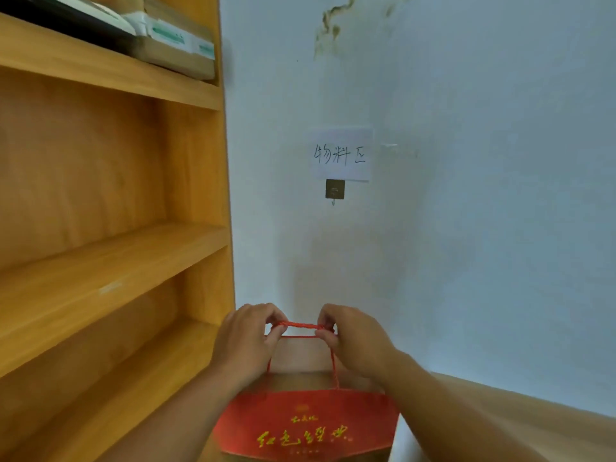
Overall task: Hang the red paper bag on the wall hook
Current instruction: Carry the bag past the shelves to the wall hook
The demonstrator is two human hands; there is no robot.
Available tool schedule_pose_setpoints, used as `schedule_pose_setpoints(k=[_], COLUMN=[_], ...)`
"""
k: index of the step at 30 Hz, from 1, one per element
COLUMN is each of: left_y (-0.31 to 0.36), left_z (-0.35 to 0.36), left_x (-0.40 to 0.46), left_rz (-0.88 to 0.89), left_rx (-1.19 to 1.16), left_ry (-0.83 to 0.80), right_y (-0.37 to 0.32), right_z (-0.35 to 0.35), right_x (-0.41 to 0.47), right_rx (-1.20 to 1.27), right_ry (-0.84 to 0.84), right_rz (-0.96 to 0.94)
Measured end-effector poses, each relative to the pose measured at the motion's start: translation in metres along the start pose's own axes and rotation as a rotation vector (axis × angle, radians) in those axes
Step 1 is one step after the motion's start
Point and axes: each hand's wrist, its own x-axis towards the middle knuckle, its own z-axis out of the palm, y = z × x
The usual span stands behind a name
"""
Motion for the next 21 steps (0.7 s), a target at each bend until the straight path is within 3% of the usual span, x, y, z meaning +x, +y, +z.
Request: schedule_pose_setpoints(k=[8, 14, 21], left_y=[-0.010, -0.015, -0.027], left_z=[0.018, 0.036, 0.078], left_x=[0.073, 0.122, 0.184], left_rz=[0.122, 0.114, 0.135], left_rx=[-0.120, -0.249, -0.353], left_ry=[-0.013, -0.066, -0.138], right_y=[0.003, 0.016, 0.064], right_z=[-0.002, -0.010, -0.014], right_x=[0.036, 0.075, 0.138], right_rx=[0.029, 0.245, 0.517], right_ry=[0.172, 0.265, 0.238], right_rz=[0.147, 0.294, 0.379])
